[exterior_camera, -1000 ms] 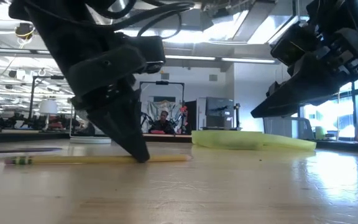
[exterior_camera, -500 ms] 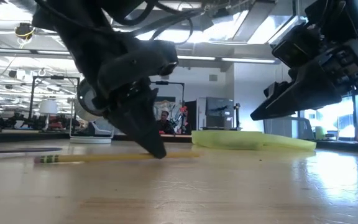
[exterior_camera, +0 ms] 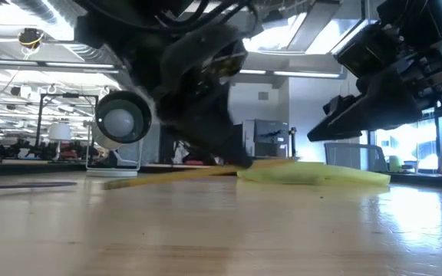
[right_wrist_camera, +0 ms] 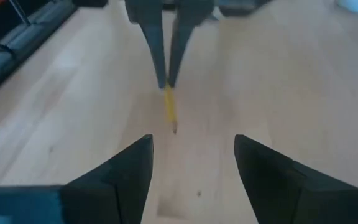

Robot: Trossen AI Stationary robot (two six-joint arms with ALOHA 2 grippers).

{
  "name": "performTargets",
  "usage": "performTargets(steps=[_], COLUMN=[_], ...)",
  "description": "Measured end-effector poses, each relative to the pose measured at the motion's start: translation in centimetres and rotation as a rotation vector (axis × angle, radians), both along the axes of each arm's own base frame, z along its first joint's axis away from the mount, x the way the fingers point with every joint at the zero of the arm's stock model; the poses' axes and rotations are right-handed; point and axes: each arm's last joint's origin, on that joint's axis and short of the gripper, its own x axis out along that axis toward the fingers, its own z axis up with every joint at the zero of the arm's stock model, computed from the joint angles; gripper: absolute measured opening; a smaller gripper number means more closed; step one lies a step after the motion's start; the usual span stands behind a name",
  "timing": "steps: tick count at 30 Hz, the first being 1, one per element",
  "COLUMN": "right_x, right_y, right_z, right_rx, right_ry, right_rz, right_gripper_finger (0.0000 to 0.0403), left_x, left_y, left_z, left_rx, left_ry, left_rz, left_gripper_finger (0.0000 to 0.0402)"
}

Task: Pick & place school supplies into a supply box
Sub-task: Put the yellow pencil into the yellow supply box

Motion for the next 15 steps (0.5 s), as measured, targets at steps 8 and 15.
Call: performTargets(steps=[8, 15], right_x=[0.8, 2.0], right_y=[0.5, 0.9], right_z=[1.1, 1.8], right_rx=[-0.006, -0.037], right_ry=[-0.056, 0.013], right_rz=[0.084, 0.1], right_gripper_finger=[0.0228, 0.0228], left_x=[1.3, 1.5], left_y=[0.9, 1.1], left_z=[1.1, 1.4], left_rx=[0.035, 0.053], left_ry=[-0.134, -0.162], left_rz=[-0.044, -0.069], left_gripper_finger=[0.0007, 0.0007])
